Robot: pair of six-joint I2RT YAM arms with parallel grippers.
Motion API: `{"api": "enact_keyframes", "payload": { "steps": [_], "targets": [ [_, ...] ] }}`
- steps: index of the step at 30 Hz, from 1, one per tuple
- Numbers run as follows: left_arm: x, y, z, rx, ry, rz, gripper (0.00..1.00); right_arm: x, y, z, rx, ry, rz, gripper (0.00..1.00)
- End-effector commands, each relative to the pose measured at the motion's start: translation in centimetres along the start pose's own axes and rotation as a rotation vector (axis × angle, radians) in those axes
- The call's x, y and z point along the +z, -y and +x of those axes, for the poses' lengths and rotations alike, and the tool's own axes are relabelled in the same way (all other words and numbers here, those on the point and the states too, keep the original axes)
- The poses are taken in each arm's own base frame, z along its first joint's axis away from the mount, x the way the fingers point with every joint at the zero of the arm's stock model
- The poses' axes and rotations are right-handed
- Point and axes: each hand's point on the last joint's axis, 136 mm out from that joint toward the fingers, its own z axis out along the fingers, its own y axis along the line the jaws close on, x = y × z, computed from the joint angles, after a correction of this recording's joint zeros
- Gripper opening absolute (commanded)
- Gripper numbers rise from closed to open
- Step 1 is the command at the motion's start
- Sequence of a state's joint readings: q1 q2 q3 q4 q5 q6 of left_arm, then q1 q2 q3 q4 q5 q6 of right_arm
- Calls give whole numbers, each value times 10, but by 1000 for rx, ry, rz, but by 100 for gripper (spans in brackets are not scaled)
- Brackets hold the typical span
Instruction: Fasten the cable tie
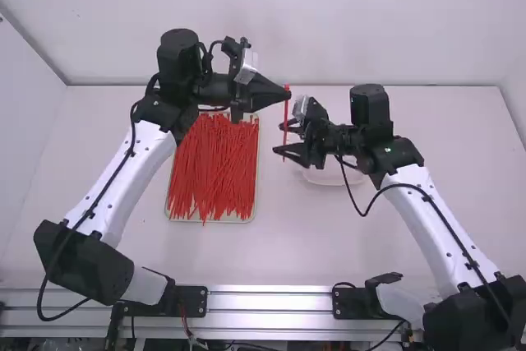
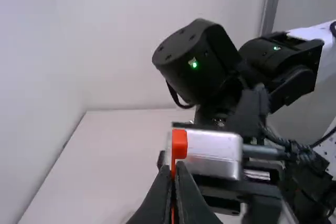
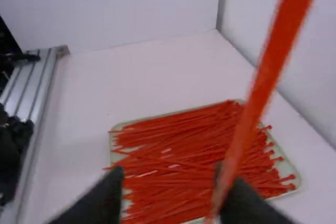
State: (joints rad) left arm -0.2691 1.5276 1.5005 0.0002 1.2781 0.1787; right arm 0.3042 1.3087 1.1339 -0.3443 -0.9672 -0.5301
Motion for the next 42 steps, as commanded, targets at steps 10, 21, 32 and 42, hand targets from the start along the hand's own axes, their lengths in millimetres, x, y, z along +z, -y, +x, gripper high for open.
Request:
{"api": "enact_keyframes", "payload": {
  "steps": [10, 21, 32, 42],
  "targets": [
    [-11, 3, -18, -60, 32, 16, 2, -2, -14, 5, -119, 0, -66, 99],
    [-16, 12, -35, -45, 49, 12, 2, -24, 0, 15, -140, 130, -77, 99],
    [-19, 21, -63, -8, 98, 17, 2, -26, 0, 23, -92, 205, -106, 99],
    [-20, 29, -75, -28, 116, 51, 2, -25, -15, 13, -103, 267, -192, 96]
  ]
}}
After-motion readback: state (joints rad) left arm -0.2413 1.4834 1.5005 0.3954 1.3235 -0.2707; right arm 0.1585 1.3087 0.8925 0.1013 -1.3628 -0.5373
